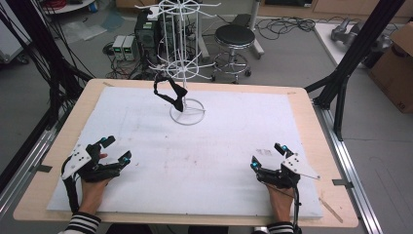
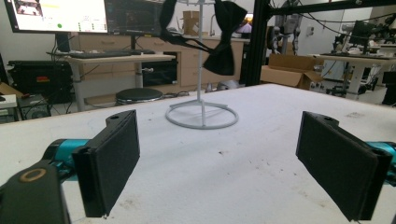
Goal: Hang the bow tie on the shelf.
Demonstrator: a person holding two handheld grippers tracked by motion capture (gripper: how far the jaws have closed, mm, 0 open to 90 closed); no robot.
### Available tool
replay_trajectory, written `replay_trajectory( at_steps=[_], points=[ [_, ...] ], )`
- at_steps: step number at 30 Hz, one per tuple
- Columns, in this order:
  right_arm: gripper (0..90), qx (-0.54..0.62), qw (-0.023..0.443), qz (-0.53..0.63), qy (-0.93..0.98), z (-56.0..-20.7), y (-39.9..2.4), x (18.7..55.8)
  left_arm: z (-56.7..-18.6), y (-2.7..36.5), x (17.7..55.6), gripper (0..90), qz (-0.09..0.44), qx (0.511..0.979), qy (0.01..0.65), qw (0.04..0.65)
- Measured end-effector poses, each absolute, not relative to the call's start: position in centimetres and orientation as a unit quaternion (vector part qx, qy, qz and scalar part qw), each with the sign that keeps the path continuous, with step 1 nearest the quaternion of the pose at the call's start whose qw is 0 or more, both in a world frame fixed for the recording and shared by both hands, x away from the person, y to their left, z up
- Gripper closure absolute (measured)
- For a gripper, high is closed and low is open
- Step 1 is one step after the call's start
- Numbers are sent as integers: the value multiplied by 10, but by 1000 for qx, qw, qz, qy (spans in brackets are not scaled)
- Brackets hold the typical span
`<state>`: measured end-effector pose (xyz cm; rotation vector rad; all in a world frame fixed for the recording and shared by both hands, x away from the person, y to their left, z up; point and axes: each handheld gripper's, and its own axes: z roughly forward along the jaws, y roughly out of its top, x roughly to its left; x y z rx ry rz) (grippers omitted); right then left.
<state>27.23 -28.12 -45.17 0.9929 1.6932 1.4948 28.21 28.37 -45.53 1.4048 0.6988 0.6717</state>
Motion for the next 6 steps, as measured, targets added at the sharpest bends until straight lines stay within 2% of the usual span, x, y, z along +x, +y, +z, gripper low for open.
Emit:
replay_trajectory(
  at_steps=[6],
  points=[
    [17, 383, 333, 576, 641, -452, -283, 272, -455, 284, 282, 138, 298, 618, 310, 658]
  ],
)
